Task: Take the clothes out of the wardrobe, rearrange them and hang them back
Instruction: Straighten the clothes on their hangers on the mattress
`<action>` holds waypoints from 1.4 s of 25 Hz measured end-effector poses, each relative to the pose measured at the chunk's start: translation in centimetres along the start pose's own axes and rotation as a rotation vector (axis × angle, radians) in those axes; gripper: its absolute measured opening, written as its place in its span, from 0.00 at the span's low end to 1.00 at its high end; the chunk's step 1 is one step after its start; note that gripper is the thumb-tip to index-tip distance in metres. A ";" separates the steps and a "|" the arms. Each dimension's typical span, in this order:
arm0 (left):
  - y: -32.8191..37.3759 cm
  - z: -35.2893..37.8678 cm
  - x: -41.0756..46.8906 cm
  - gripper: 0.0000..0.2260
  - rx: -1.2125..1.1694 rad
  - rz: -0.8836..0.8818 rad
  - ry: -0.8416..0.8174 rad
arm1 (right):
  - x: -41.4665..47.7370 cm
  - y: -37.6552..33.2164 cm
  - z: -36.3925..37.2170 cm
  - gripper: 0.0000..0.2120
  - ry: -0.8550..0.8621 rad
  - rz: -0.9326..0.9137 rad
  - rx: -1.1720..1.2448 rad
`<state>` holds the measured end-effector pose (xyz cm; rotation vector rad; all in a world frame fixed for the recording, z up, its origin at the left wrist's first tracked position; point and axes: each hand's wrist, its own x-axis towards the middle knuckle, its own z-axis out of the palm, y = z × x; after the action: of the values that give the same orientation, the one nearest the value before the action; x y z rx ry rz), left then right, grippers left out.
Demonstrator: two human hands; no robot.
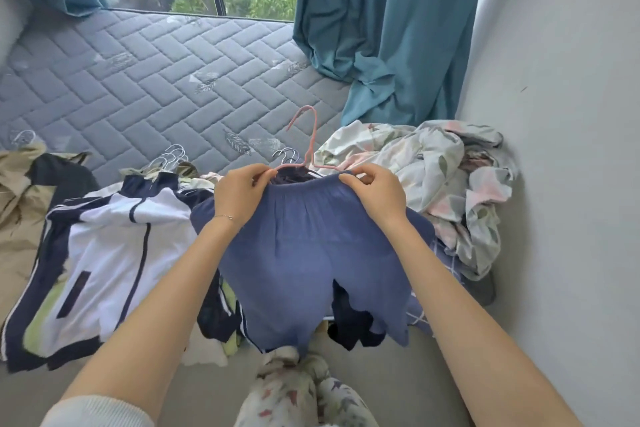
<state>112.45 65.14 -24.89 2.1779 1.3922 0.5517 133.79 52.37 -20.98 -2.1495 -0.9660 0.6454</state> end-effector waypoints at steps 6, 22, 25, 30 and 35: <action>-7.0 8.6 8.1 0.12 -0.043 -0.060 -0.078 | 10.0 5.1 8.8 0.07 -0.068 0.035 0.002; -22.8 25.0 15.0 0.11 0.066 0.066 -0.042 | 19.7 18.5 26.7 0.19 0.035 -0.093 -0.207; -21.9 21.9 13.5 0.14 0.039 0.062 -0.050 | 17.2 16.7 25.5 0.23 -0.055 -0.170 -0.302; -18.3 12.7 6.8 0.15 0.043 0.125 0.023 | 10.6 9.6 21.1 0.24 -0.156 -0.270 -0.332; -15.3 0.5 -5.0 0.17 0.141 0.000 0.147 | -0.4 0.5 18.5 0.24 -0.309 -0.442 -0.364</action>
<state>99.83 65.88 -34.84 2.2878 1.5505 0.6431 121.49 58.84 -33.19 -2.0588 -1.7805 0.6233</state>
